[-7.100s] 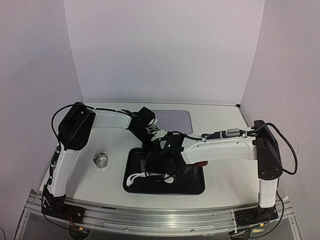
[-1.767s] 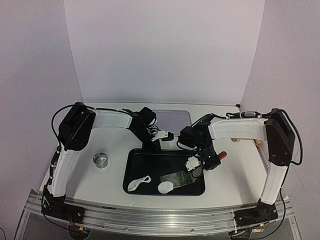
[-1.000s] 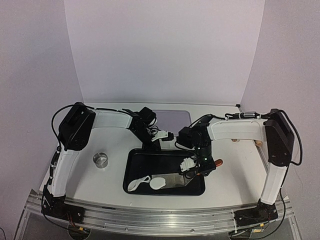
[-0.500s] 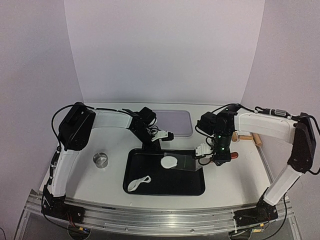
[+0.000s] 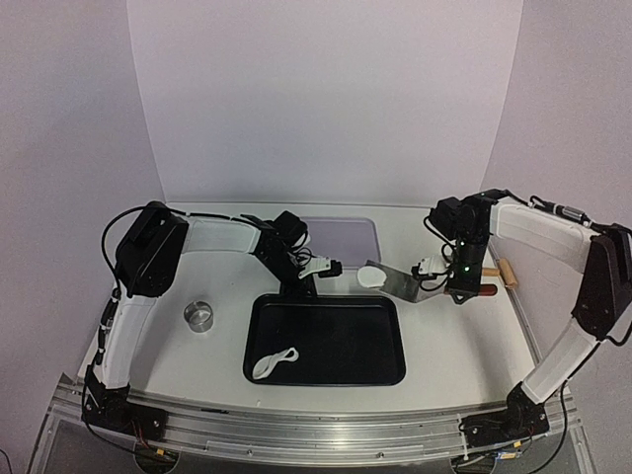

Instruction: Roll out the dumpling wrappers from the dough

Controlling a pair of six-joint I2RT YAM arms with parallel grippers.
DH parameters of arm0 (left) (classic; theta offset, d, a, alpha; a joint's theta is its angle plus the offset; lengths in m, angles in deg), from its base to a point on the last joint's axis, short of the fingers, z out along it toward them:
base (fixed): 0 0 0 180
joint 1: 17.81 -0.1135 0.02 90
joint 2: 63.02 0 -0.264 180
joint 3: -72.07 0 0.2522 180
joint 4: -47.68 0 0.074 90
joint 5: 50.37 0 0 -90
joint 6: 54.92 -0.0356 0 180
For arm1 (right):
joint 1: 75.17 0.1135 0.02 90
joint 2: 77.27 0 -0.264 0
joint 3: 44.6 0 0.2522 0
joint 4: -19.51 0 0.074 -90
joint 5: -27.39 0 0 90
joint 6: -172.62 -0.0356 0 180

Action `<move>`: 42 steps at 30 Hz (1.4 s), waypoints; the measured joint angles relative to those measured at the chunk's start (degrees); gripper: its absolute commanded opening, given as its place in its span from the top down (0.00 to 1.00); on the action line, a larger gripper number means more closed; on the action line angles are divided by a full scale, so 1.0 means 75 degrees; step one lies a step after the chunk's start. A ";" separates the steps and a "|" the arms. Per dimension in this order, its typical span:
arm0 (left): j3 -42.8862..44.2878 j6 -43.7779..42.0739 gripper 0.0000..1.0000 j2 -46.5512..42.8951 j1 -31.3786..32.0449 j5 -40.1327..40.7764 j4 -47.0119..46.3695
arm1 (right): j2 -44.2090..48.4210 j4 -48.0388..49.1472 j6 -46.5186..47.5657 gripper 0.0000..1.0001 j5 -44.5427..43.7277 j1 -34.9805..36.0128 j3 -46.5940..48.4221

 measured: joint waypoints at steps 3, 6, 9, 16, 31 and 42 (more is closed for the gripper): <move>0.0001 0.0049 1.00 0.0000 -0.0003 -0.0026 0.0014 | -0.0218 0.0071 0.0029 1.00 -0.0044 -0.0123 0.0362; 0.0034 0.0084 0.98 0.0000 -0.0003 -0.0037 0.0062 | -0.0470 0.0195 0.0070 1.00 -0.0067 -0.0244 0.0627; 0.0050 0.0091 0.86 0.0000 -0.0003 -0.0036 0.0101 | -0.0775 0.0236 0.0094 1.00 -0.0099 -0.0346 0.0925; 0.0230 -0.0010 0.61 0.0003 0.0014 0.0112 0.0198 | -0.1561 0.0320 0.0081 1.00 -0.0263 -0.0436 0.1804; 0.1545 0.0361 0.49 -0.0002 -0.0523 -0.0537 0.0826 | -0.4568 0.0543 -0.0622 1.00 -0.1395 -0.0427 0.5466; 0.1059 0.1349 0.31 -0.0565 -0.1614 -0.0344 0.0480 | -0.6017 0.0860 -0.0673 1.00 -0.2788 0.0081 0.6871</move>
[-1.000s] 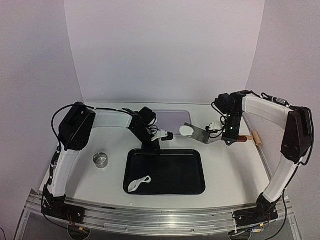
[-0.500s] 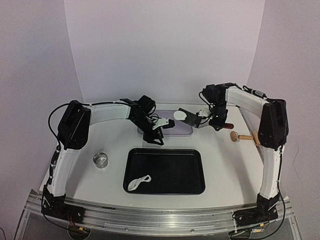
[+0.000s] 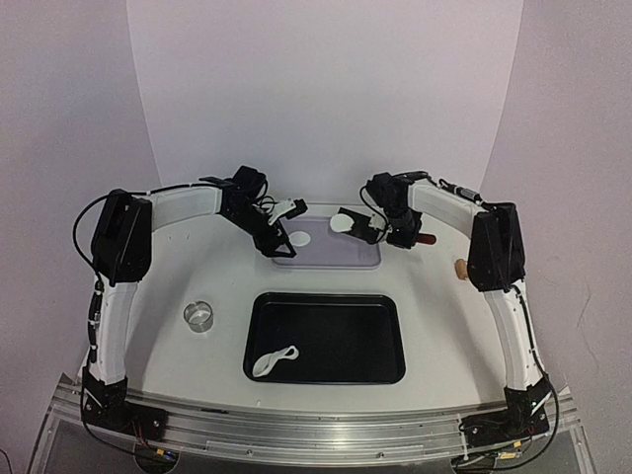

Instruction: Roll out the dumpling wrappers from the dough

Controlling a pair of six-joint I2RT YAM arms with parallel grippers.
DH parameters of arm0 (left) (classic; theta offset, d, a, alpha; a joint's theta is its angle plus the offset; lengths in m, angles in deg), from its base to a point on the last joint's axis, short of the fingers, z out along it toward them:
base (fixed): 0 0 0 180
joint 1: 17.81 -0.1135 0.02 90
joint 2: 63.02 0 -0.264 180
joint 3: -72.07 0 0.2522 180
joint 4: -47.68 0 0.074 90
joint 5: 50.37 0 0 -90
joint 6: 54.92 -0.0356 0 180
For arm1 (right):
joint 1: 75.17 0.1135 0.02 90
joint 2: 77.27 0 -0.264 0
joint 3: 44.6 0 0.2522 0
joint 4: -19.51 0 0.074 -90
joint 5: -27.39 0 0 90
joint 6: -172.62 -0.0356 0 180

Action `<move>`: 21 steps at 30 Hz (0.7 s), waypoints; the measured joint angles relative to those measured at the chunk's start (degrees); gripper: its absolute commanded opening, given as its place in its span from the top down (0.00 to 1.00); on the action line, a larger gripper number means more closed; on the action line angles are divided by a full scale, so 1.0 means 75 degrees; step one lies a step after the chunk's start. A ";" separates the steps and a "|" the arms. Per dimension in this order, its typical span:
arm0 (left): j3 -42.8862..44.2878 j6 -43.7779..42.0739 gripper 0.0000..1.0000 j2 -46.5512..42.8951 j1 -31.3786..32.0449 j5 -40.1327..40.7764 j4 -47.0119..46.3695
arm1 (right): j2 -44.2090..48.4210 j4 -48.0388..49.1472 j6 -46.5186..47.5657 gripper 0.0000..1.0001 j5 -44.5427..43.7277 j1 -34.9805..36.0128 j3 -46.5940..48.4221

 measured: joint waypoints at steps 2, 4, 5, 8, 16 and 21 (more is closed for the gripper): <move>-0.0114 0.0109 0.30 -0.0125 -0.0049 0.0058 -0.0090 | -0.0191 0.0123 0.0036 1.00 -0.0199 0.0143 0.0198; -0.0224 0.0219 0.30 -0.0202 -0.0099 0.0082 -0.0168 | -0.0291 0.0254 0.0095 1.00 -0.0383 0.0248 0.0243; -0.0298 0.0251 0.30 -0.0233 -0.0122 0.0103 -0.0200 | -0.0326 0.0295 0.0140 1.00 -0.0467 0.0300 0.0242; -0.0463 0.0279 0.30 -0.0276 -0.0162 0.0147 -0.0237 | -0.0360 0.0372 0.0245 1.00 -0.0682 0.0357 0.0181; -0.0585 0.0385 0.30 -0.0314 -0.0205 0.0244 -0.0347 | -0.0359 0.0563 0.0515 1.00 -0.1142 0.0281 -0.0329; -0.0689 0.0385 0.30 -0.0426 -0.0222 0.0250 -0.0348 | -0.0325 0.0885 0.0594 1.00 -0.1292 0.0239 -0.0578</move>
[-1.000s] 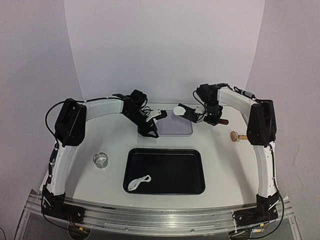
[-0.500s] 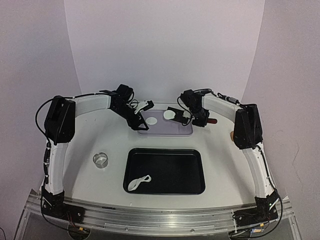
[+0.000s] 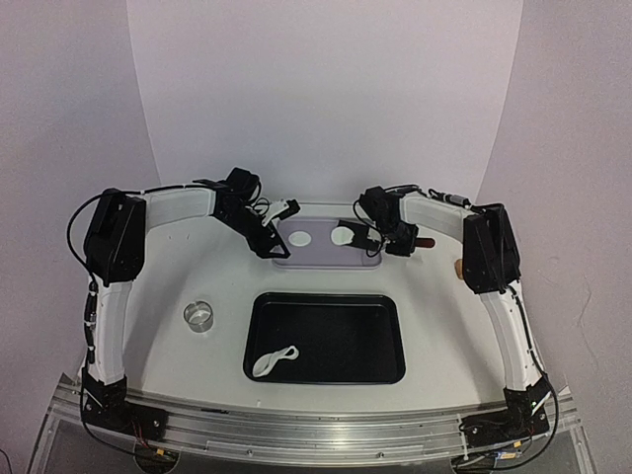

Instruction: Roll out the dumpling wrappers from the dough

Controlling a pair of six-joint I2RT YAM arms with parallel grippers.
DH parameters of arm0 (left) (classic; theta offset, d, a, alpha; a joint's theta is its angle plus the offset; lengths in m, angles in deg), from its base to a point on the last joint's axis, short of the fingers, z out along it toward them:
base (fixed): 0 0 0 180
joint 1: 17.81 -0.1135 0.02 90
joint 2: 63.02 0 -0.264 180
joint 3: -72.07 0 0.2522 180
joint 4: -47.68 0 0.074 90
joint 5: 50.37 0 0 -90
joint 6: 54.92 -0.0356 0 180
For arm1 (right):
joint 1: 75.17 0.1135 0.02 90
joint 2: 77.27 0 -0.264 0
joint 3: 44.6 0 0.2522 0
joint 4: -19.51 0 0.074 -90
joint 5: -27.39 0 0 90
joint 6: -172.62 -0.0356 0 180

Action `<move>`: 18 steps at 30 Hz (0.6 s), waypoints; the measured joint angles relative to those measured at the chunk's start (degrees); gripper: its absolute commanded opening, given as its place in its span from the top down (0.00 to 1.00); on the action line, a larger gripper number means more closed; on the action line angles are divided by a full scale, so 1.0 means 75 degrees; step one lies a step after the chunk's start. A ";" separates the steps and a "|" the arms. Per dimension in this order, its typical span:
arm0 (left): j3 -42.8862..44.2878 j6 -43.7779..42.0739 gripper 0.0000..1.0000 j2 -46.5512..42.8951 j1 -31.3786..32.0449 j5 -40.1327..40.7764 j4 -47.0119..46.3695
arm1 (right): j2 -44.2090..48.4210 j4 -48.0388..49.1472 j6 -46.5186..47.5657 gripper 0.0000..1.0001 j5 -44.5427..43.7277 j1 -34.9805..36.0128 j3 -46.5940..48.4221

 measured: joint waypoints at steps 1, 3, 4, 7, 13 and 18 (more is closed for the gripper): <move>-0.0004 -0.0003 0.30 -0.0011 -0.0004 0.0003 -0.0005 | 0.0003 0.0047 0.0033 1.00 -0.0059 -0.0001 -0.0014; -0.0020 -0.0003 0.29 -0.0032 -0.0011 0.0003 -0.0009 | 0.0004 0.0135 0.0120 1.00 -0.0182 0.0005 -0.0022; -0.0034 -0.0003 0.29 -0.0042 -0.0017 0.0003 -0.0017 | 0.0005 0.0198 0.0181 1.00 -0.0260 0.0003 -0.0027; -0.0046 -0.0003 0.29 -0.0051 -0.0047 0.0000 -0.0023 | 0.0069 0.0539 0.0439 1.00 -0.0528 0.0004 -0.0183; -0.0046 -0.0005 0.29 -0.0054 -0.0090 -0.0017 -0.0031 | 0.0649 0.2099 0.1613 1.00 -0.1155 0.0006 -0.1419; -0.0047 -0.0005 0.29 -0.0054 -0.0114 -0.0104 -0.0032 | 0.1014 0.3582 0.2902 1.00 -0.1504 0.0003 -0.2193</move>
